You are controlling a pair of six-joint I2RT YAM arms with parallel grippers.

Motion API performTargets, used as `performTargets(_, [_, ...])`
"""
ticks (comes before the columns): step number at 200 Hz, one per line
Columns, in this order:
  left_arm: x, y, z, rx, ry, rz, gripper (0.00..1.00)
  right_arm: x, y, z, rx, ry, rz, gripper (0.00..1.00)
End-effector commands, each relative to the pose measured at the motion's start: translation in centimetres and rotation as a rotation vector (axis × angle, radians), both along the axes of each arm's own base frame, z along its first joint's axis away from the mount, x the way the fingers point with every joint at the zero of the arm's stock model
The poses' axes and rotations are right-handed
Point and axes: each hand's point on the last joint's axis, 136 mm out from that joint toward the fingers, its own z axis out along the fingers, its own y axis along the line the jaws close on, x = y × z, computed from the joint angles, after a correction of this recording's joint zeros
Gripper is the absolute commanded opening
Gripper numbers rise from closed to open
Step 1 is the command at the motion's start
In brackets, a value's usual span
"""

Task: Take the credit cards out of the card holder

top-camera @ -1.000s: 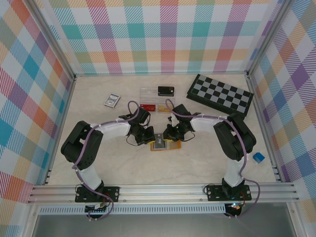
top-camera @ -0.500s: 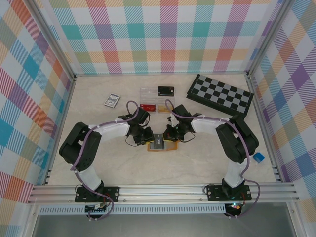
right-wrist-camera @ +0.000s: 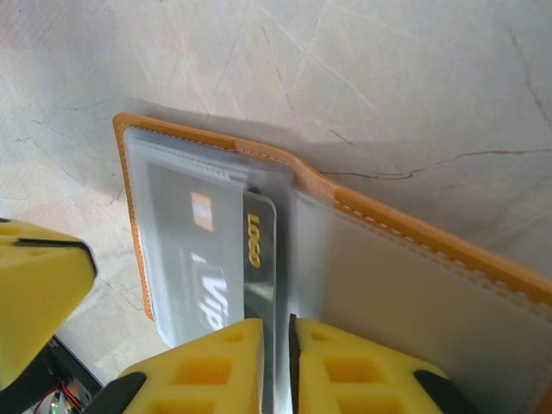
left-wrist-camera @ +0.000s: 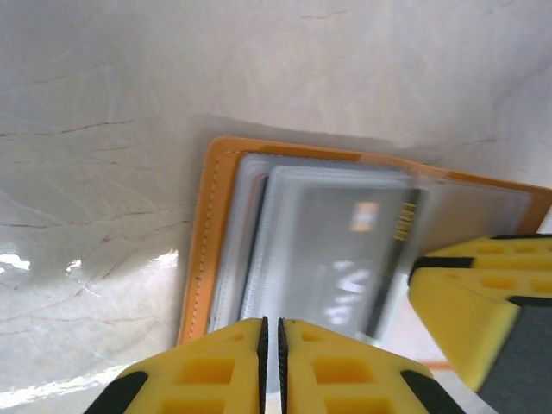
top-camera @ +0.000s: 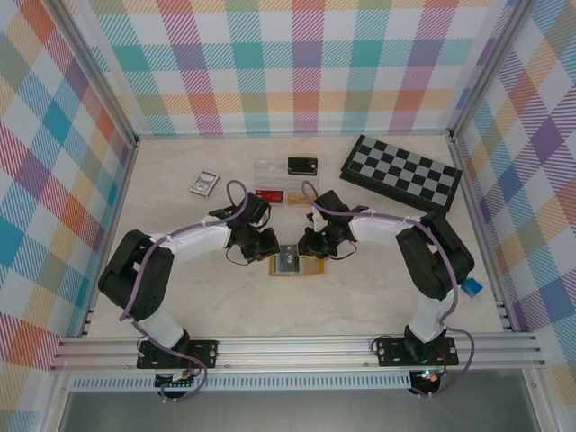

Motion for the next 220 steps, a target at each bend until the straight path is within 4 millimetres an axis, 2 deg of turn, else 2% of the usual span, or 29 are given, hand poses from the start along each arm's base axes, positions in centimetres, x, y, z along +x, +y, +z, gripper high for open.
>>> performTargets(1, [0.1, -0.8, 0.8, -0.055, -0.013, -0.022, 0.13, -0.5, -0.1, -0.7, -0.014, 0.029, 0.008, 0.21])
performTargets(31, [0.1, -1.8, -0.1, -0.079, 0.013, -0.036, 0.11, -0.6, 0.2, -0.9, 0.004, 0.039, 0.015, 0.23])
performTargets(68, [0.1, -1.0, -2.0, -0.017, 0.045, -0.019, 0.08, -0.9, 0.9, -0.6, 0.048, 0.051, 0.038, 0.24])
performTargets(117, [-0.9, 0.0, -4.5, 0.041, 0.113, 0.004, 0.06, -0.9, 1.1, -0.9, 0.054, 0.064, 0.040, 0.23])
performTargets(165, [-1.4, 0.8, -4.8, 0.072, 0.121, 0.019, 0.06, -0.8, 0.9, -1.5, 0.030, 0.076, 0.036, 0.23])
performTargets(220, [-1.5, 0.7, -5.0, 0.063, 0.124, 0.016, 0.06, -0.8, 1.9, -1.0, 0.085, 0.083, 0.053, 0.18])
